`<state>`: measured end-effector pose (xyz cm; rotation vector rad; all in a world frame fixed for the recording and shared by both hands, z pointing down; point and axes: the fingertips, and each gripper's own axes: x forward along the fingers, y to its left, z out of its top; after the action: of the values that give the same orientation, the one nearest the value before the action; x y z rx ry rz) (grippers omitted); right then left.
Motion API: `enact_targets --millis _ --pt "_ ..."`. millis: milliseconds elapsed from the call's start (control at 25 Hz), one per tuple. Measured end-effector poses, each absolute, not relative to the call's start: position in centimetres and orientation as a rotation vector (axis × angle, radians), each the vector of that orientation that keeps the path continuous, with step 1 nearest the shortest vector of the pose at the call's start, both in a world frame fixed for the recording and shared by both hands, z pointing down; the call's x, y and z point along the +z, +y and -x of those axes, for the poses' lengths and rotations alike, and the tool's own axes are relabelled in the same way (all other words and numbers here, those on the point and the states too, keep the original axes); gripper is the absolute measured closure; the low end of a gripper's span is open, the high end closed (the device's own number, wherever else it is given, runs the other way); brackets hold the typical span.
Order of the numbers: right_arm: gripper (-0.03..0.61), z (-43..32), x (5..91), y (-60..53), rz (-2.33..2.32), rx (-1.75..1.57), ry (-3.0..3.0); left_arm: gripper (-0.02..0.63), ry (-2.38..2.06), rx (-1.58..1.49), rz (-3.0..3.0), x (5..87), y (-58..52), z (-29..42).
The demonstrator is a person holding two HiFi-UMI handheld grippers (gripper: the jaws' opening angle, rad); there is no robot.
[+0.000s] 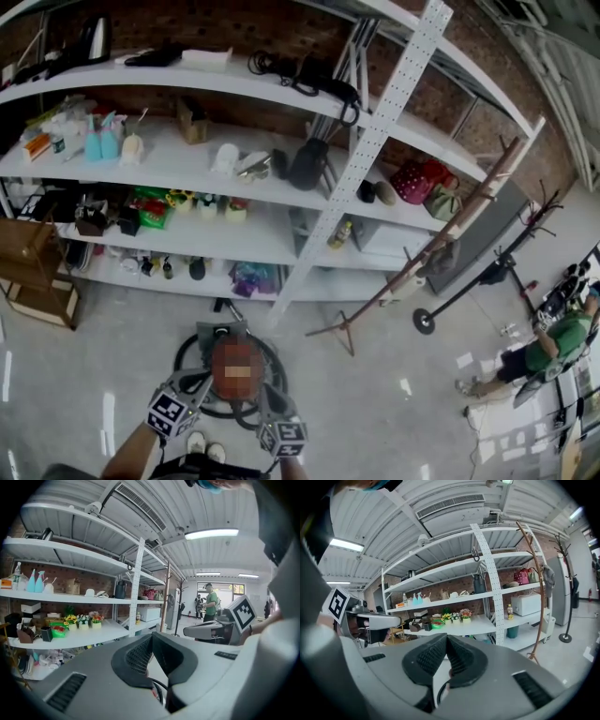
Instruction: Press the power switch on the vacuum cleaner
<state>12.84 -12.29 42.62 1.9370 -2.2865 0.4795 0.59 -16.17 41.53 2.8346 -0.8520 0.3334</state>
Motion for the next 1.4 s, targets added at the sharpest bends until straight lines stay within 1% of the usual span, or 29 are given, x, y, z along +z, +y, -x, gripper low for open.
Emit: enact_targets --millis 400,800,1400 --pt "0.568 -14.6 38.2 -11.7 -2.019 0.371 -2.289 0.604 -0.839 0.249 -2.919 37.3 -16.7 -1.6" --pt "0.568 -14.3 34.6 -11.0 -2.062 0.273 -2.302 0.604 -0.840 0.197 -2.990 33.8 -16.5 -1.0" --pt "0.566 -13.9 33.8 -8.7 -2.095 0.261 -2.275 0.604 -0.872 0.178 -2.981 33.2 -15.9 0.5"
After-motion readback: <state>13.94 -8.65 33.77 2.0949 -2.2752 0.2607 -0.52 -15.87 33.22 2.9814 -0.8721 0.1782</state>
